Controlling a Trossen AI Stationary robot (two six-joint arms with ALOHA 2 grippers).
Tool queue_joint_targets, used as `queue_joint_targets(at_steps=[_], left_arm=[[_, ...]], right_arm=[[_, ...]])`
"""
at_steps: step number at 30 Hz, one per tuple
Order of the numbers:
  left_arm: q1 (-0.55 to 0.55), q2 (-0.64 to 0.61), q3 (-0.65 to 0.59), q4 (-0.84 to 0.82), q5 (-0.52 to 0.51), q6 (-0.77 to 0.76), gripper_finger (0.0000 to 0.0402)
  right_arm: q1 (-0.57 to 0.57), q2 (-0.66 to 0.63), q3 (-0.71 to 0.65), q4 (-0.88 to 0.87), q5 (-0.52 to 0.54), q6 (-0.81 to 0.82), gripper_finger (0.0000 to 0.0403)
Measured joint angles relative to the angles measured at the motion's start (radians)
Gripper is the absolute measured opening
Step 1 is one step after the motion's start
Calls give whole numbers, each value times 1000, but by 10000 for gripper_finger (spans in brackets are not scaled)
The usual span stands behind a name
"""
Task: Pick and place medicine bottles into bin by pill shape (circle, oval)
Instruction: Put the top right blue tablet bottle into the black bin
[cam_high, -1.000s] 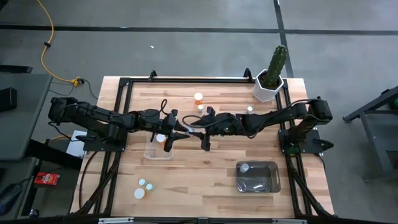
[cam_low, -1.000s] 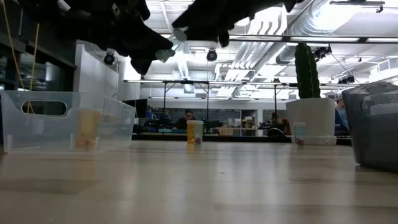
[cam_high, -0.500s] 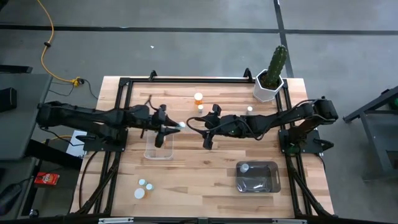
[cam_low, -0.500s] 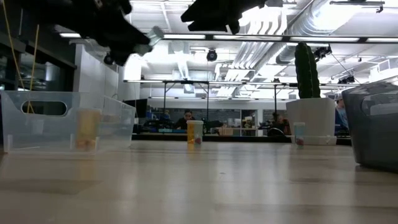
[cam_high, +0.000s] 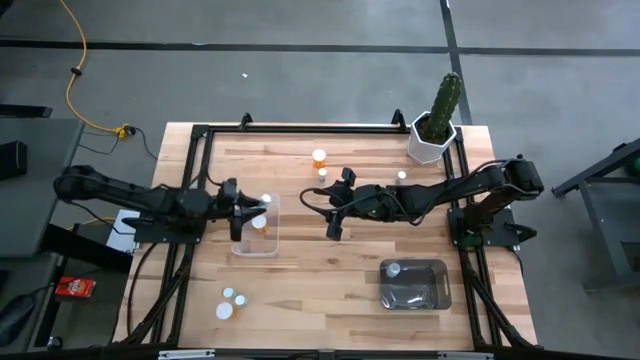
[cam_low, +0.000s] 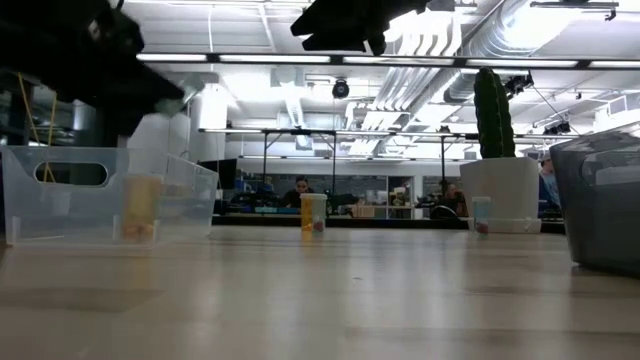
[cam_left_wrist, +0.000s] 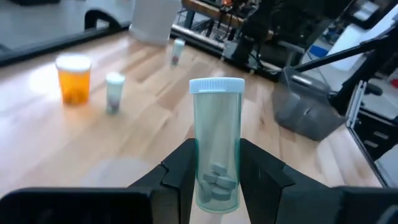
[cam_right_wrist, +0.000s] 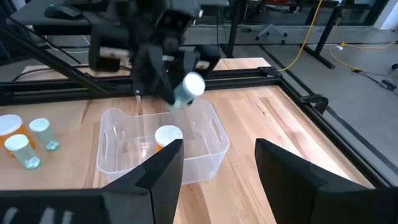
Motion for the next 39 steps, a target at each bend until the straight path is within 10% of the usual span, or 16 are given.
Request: queue_joint_targets(at_steps=[10,22,39], left_arm=[[-189,2,-62,4,-233,-51,94],[-356,35,-62,-123,-24,-165,94],[-257,217,167,-492,134,-195,94]], right_arm=[[0,1,0,-1,0,0,193],[0,2,0,-3,0,0,193],[-26,2,0,-3,0,8,193]])
